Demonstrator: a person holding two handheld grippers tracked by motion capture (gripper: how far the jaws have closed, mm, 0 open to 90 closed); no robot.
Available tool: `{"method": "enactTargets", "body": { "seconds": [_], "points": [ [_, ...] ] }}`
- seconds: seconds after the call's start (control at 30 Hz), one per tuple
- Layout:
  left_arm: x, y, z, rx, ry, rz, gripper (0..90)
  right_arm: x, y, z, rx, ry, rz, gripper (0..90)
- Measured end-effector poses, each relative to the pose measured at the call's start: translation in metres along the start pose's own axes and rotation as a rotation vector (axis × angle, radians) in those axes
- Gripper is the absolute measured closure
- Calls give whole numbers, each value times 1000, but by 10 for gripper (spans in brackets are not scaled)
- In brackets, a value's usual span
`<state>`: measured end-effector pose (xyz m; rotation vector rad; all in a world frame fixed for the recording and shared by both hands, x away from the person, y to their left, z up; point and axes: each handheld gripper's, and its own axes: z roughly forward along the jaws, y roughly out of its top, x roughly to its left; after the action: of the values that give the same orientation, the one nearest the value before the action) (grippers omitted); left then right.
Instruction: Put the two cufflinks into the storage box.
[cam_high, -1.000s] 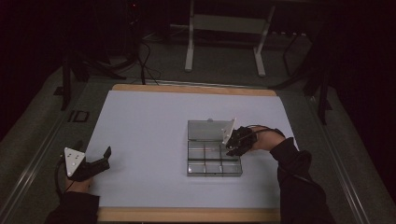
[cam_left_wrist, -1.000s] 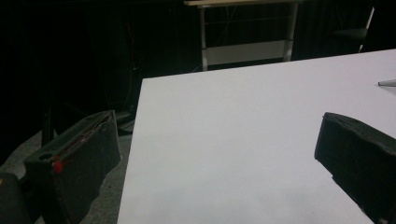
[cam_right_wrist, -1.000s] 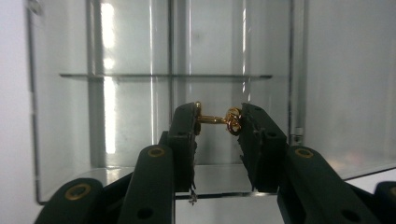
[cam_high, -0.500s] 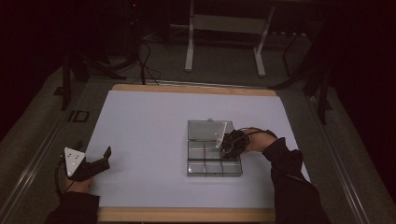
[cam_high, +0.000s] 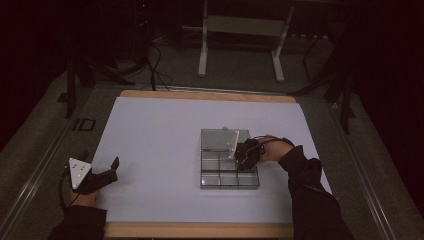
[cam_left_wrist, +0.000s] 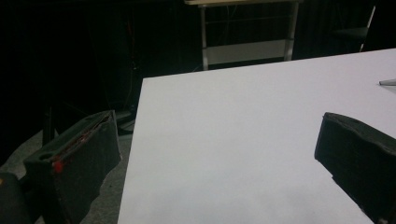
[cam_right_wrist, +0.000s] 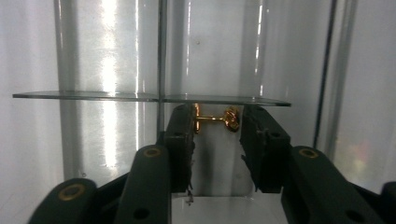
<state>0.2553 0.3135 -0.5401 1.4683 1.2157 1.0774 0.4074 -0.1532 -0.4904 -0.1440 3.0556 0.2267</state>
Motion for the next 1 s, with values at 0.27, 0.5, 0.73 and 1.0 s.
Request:
{"method": "enactTargets", "body": {
  "seconds": [0.27, 0.5, 0.73, 1.0],
  "points": [
    [0, 0, 0, 1, 0, -1, 4, 3, 0, -17, -8, -5, -10, 619],
    [0, 0, 0, 1, 1, -1, 4, 6, -4, -38, -14, -22, -17, 619],
    [0, 0, 0, 5, 3, -1, 4, 9, -17, -54, 1, -27, 11, 619],
    [0, 0, 0, 4, 4, -1, 4, 10, -42, -68, 14, -60, 46, 614]
  ]
}}
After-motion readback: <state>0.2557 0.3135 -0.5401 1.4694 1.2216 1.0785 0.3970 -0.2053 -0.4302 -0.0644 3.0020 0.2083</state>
